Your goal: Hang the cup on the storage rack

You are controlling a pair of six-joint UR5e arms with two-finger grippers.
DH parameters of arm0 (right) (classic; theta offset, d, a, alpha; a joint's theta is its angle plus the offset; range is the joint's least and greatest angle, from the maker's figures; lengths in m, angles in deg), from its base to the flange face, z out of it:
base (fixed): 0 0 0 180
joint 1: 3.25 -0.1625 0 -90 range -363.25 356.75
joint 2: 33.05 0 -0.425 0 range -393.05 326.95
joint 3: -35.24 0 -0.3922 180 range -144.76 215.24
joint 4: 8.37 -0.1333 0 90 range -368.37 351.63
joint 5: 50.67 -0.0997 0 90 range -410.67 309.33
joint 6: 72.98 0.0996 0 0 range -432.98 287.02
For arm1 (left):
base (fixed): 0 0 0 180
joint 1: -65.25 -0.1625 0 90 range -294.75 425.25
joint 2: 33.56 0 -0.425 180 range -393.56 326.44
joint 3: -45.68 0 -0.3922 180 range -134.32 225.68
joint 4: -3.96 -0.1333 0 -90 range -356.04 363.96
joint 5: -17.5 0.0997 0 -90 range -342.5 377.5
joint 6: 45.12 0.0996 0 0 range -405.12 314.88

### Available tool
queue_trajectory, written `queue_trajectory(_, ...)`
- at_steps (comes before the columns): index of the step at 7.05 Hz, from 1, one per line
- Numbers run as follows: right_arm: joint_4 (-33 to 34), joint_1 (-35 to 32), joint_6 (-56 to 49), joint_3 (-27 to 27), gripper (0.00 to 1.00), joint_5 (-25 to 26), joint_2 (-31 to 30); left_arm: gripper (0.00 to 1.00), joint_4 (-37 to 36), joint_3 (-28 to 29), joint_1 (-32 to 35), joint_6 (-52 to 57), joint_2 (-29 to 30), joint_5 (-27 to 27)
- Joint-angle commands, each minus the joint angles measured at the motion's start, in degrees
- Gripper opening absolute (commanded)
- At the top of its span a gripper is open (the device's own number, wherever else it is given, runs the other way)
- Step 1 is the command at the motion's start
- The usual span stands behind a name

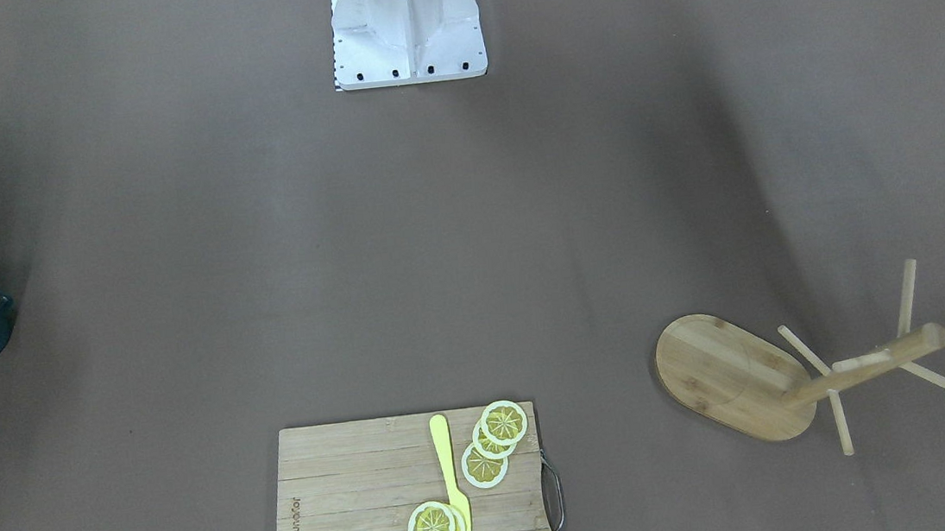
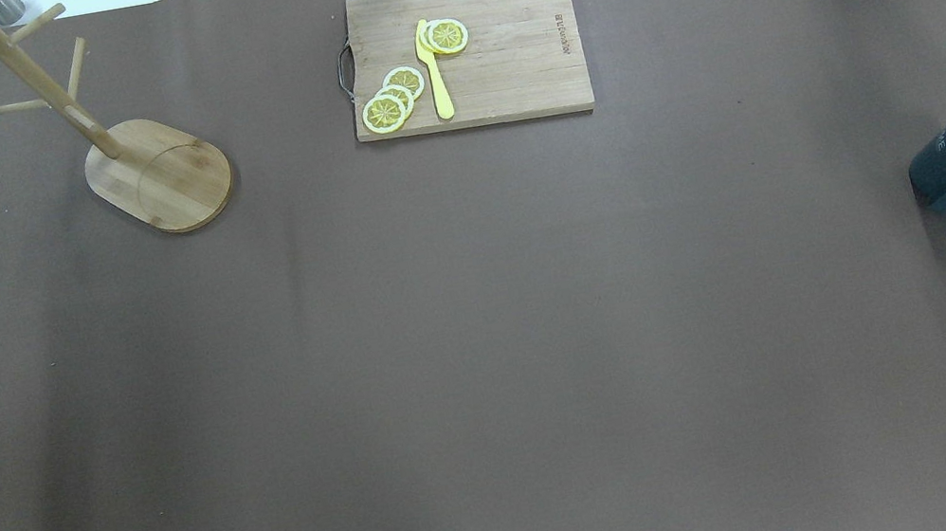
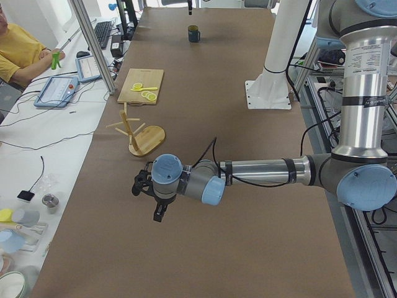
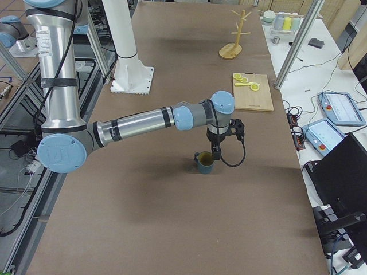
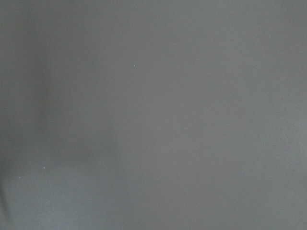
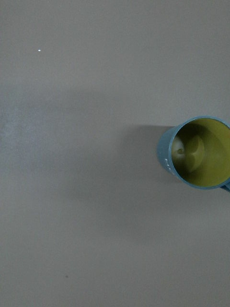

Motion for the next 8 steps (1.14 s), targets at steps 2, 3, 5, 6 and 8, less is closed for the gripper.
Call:
queue_trajectory(2,0.00,2.13,0.42,-2.66,1.00,1.35,-0.05,0.98,0.14,1.28,0.03,-0.11,-0.24,0.27)
queue_trajectory(3,0.00,2.66,0.42,-3.80,1.00,1.35,0.47,0.98,0.14,1.55,-0.06,-2.98,-0.07,0.36)
queue_trajectory(5,-0.09,3.54,0.33,-6.26,1.00,1.35,1.70,0.98,0.67,1.29,-0.06,-10.83,0.72,0.36)
queue_trajectory(6,-0.17,3.81,0.33,-8.63,1.00,1.35,2.84,0.98,0.67,1.38,-0.06,-11.10,0.81,0.36)
queue_trajectory(8,-7.35,4.95,2.60,-13.73,1.00,1.44,3.29,0.98,0.23,1.47,-0.06,-11.36,1.60,0.19)
